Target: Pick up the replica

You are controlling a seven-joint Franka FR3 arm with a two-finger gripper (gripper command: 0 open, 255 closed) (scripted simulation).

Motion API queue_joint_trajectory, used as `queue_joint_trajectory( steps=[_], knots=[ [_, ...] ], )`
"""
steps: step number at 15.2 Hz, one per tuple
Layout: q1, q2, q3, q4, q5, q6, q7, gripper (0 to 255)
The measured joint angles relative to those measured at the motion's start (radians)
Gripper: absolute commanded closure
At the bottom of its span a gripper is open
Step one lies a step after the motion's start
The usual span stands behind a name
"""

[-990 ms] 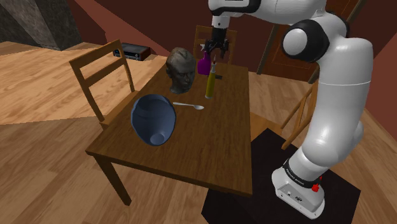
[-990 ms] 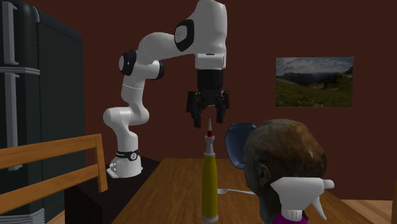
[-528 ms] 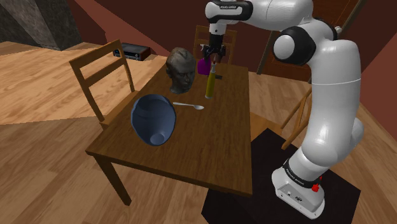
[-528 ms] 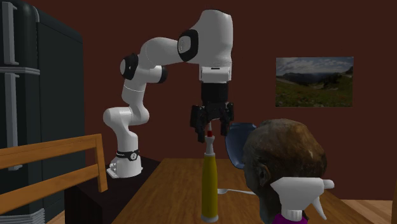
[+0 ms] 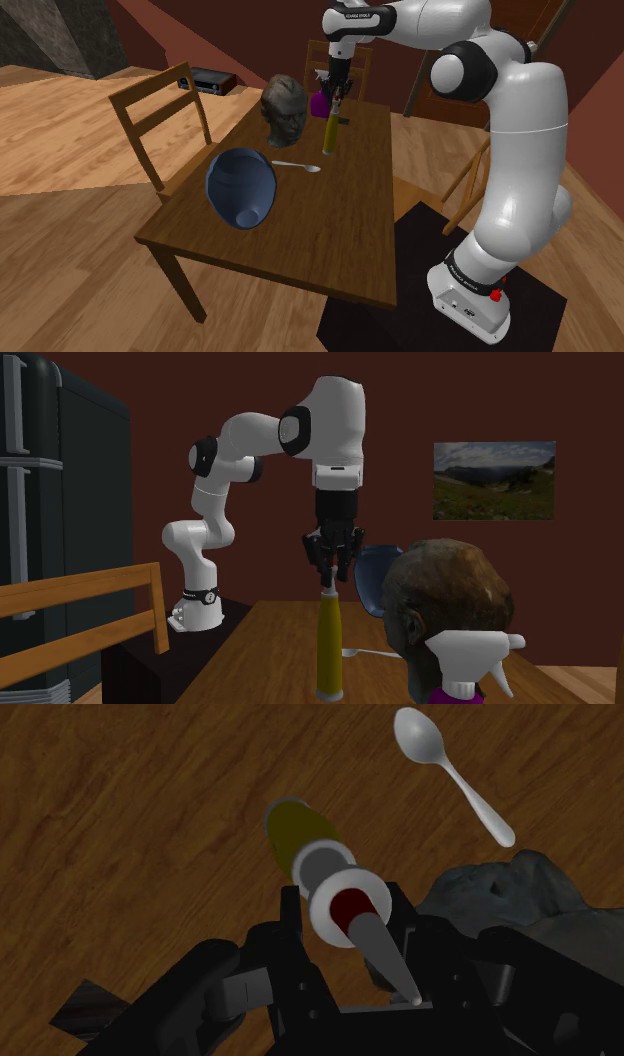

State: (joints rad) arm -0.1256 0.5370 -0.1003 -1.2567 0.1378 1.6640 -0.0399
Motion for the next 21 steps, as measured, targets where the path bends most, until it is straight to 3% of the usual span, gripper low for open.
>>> queue_joint_trajectory(
  steps=[6, 21],
  knots=[
    [-0.001, -0.001, 0.0, 0.004, 0.0, -0.006, 0.0, 255],
    [-0.013, 0.036, 0.001, 0.252, 0.002, -0.216, 0.02, 255]
  ],
)
